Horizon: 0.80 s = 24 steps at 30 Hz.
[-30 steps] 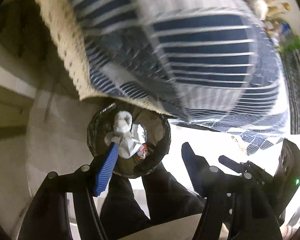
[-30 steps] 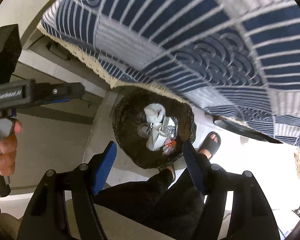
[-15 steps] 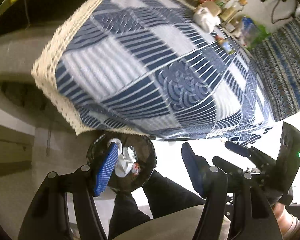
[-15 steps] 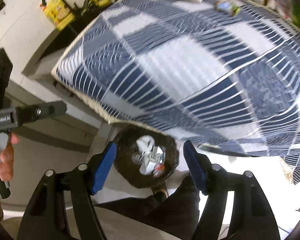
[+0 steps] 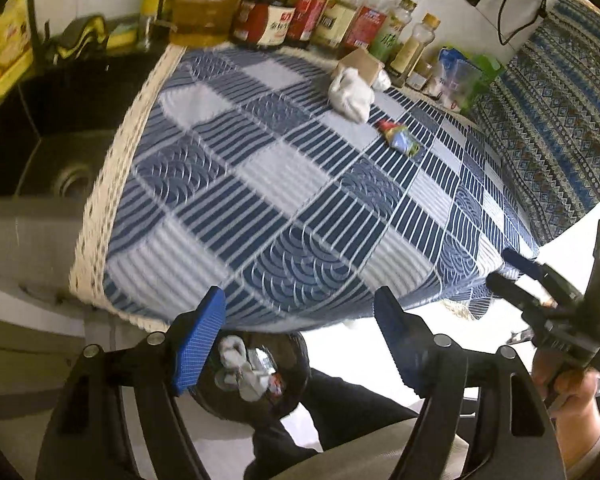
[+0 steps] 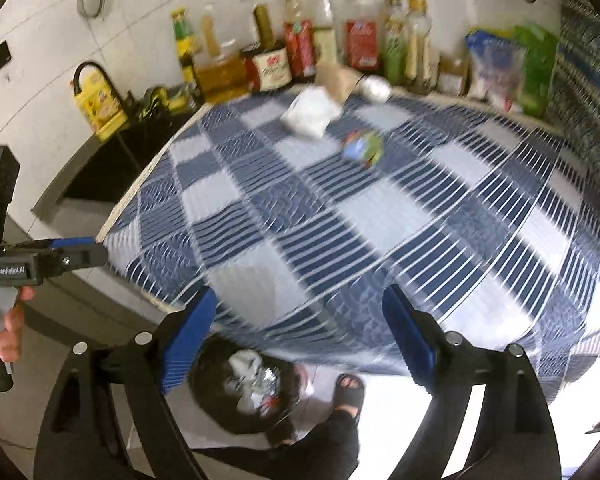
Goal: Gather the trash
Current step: 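Raise both empty tools back up toward the table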
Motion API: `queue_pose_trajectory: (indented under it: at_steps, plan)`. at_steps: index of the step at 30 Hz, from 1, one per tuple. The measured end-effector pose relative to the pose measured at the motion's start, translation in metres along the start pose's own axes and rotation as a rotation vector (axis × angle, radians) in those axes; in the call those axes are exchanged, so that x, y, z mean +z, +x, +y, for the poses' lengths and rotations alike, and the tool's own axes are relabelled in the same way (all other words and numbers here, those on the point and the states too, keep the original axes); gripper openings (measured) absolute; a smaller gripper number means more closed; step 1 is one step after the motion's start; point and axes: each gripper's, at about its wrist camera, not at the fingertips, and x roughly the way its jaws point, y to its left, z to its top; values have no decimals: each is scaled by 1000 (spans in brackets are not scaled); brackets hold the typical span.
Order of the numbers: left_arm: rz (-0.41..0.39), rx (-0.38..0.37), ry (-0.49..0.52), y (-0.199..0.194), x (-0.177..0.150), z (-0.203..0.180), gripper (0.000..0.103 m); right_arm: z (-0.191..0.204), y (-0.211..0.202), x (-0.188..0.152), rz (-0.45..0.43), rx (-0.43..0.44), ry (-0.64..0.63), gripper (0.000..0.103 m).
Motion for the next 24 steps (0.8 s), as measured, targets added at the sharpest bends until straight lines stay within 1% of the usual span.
queue_pose_trajectory:
  at_steps: [2, 6, 8, 9, 13, 14, 15, 17, 18, 19, 24]
  plan:
    - [-15, 13, 8, -1, 10, -5, 82, -14, -4, 12, -26, -3, -1, 85]
    - [-41, 34, -1, -3, 31, -14, 83, -35, 2, 36, -47, 3, -3, 85]
    - [-59, 41, -9, -4, 42, -19, 93, -44, 9, 48, -49, 13, -7, 85]
    - [-63, 44, -10, -3, 47, -22, 94, -47, 14, 54, -49, 21, -10, 85]
    - [-71, 71, -23, 4, 66, -31, 94, -58, 38, 76, -30, 60, -35, 85]
    - [-73, 76, -27, 6, 69, -32, 96, -60, 44, 80, -23, 71, -39, 85]
    - [-74, 78, -30, 7, 72, -33, 96, -62, 49, 83, -16, 76, -44, 85]
    - [-69, 87, -40, 12, 78, -36, 96, -67, 65, 92, 7, 99, -56, 86]
    - [-63, 94, -45, 16, 81, -37, 96, -68, 70, 94, 17, 110, -61, 89]
    - [-53, 101, -50, 20, 83, -39, 96, -70, 79, 98, 31, 119, -71, 95]
    - [-55, 130, -85, 31, 94, -44, 96, -79, 110, 113, 69, 154, -103, 95]
